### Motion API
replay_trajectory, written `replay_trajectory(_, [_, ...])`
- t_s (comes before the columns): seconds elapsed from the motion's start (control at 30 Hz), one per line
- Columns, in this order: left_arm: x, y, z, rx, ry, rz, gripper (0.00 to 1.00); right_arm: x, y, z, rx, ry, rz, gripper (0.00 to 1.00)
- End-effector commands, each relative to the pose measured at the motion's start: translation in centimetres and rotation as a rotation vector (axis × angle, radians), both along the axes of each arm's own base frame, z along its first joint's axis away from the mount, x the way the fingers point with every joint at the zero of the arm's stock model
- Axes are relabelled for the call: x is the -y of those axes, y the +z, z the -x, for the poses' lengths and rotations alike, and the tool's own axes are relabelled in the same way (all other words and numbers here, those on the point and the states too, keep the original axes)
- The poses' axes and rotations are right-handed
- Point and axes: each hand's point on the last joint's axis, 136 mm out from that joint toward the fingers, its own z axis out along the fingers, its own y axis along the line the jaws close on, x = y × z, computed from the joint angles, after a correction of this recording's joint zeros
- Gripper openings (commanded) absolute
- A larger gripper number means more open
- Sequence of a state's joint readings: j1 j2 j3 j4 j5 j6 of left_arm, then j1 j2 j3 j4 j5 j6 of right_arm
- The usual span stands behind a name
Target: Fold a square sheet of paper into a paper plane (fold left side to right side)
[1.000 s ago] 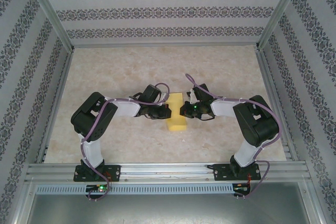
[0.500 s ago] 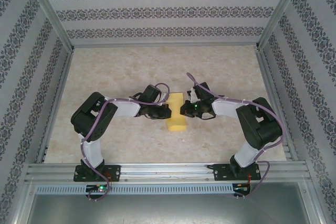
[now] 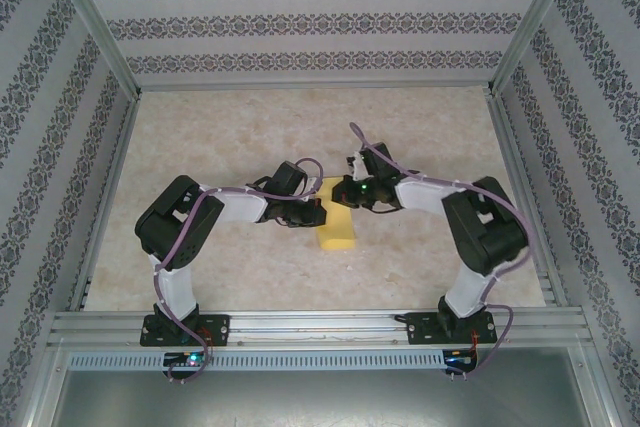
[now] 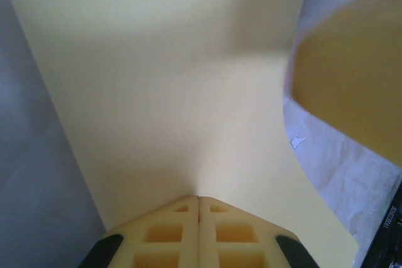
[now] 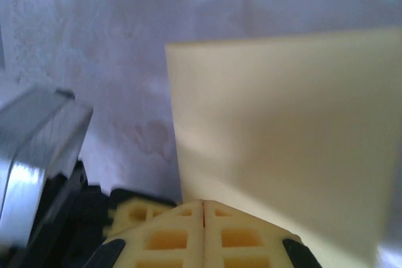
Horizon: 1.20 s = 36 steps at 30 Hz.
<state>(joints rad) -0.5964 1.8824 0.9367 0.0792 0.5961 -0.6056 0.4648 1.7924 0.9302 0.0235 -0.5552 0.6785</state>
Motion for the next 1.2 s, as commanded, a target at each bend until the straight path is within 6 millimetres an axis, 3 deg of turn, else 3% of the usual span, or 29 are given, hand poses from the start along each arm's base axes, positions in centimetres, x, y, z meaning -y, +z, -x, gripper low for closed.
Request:
replay_trajectory(0.0, [-0.9,-2.3,1.1,-0.046,-0.009,-0.08,0.04,-1.5,-0.9,-0.3,-0.021,0.014,-0.016,0.0])
replay_trajectory(0.4, [-1.1,-2.3,1.6,-0.057,-0.016,-0.081,0.04,0.2,-5.3,0.7,-0.106,-0.018,0.093,0.0])
replay_trajectory(0.67, [-1.5,-1.6,3.7,-0.085,-0.04,-0.066,0.04,2.7,-7.7,1.5,-0.161,-0.075,0.18,0.0])
replay_trajectory(1.17, [-2.2,-1.8,8.4,-0.16,-0.06,-0.077,0.04,3.2,-8.0,1.8,-0.163,-0.072,0.189,0.0])
